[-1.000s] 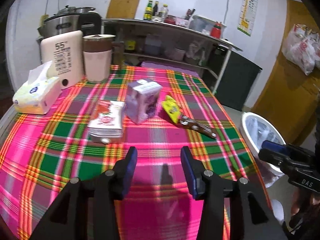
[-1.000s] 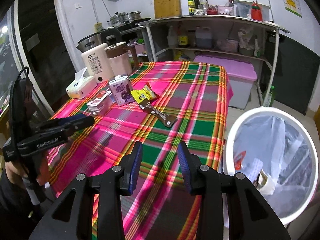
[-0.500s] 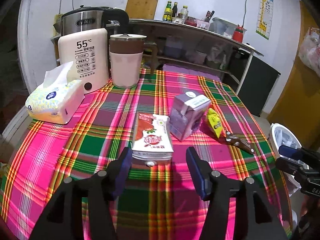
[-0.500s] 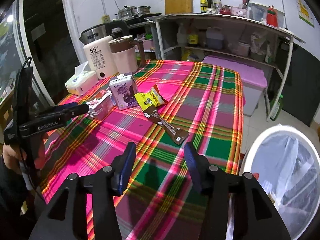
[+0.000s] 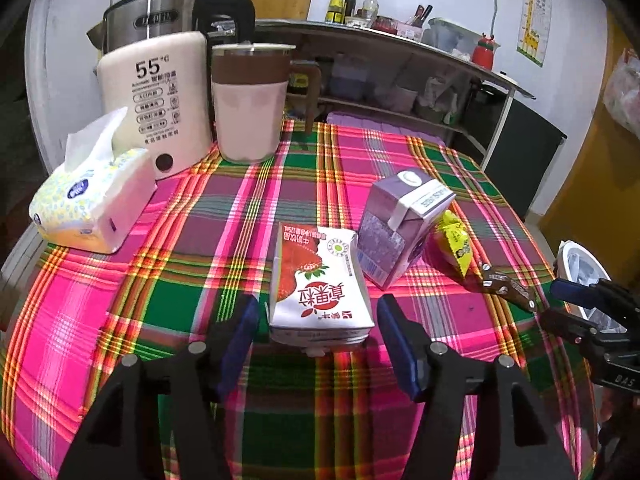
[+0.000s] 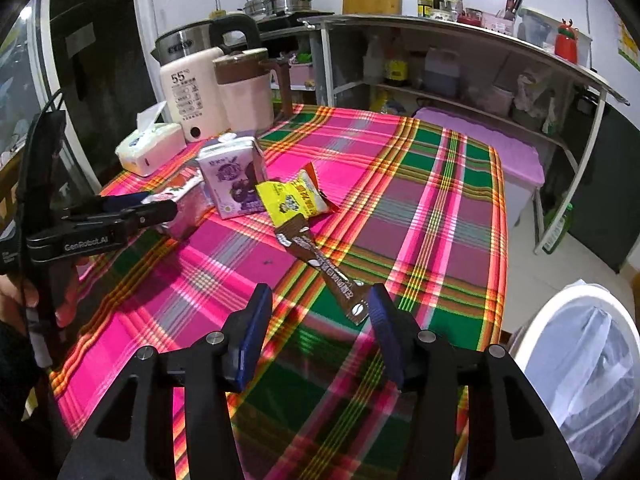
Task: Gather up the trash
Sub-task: 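Grasp the red-white juice carton with the left tool while the right tool grasps a brown coffee stick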
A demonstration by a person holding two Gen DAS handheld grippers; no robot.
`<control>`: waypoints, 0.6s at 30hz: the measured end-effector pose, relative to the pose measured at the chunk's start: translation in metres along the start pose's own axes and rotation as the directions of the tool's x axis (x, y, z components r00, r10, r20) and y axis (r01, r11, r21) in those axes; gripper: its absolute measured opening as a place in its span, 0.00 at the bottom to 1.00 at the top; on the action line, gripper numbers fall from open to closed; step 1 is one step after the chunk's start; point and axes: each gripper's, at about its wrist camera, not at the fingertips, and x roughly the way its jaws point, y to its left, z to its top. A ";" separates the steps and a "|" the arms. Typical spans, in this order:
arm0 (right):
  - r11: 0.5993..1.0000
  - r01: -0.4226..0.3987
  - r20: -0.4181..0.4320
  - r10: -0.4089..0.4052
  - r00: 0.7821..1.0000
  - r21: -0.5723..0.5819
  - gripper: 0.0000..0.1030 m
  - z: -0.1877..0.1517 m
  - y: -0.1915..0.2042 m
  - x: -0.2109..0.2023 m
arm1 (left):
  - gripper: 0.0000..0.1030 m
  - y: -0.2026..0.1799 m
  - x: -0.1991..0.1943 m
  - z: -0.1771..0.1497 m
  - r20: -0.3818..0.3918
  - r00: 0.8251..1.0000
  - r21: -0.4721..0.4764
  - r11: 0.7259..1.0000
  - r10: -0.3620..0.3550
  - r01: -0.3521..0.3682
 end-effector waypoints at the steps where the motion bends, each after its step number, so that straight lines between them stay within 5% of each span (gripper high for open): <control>1: 1.000 0.001 -0.007 -0.001 1.000 0.001 0.49 0.001 -0.001 0.004 | 0.62 0.000 0.002 0.000 -0.004 1.000 -0.002 1.000 -0.002 0.002; 13: 1.000 0.007 -0.077 -0.008 0.997 -0.010 0.48 0.010 -0.004 0.038 | 0.55 -0.001 0.013 -0.002 -0.058 0.998 -0.017 1.000 -0.006 0.005; 15: 1.000 -0.009 -0.081 0.009 0.997 0.006 0.27 0.009 -0.004 0.038 | 0.55 -0.002 0.010 -0.003 -0.049 0.999 -0.015 1.000 -0.008 0.008; 18: 0.999 -0.021 -0.082 0.024 0.996 0.027 0.20 0.006 -0.004 0.035 | 0.55 -0.006 0.006 -0.005 -0.033 0.999 -0.010 1.000 -0.006 0.005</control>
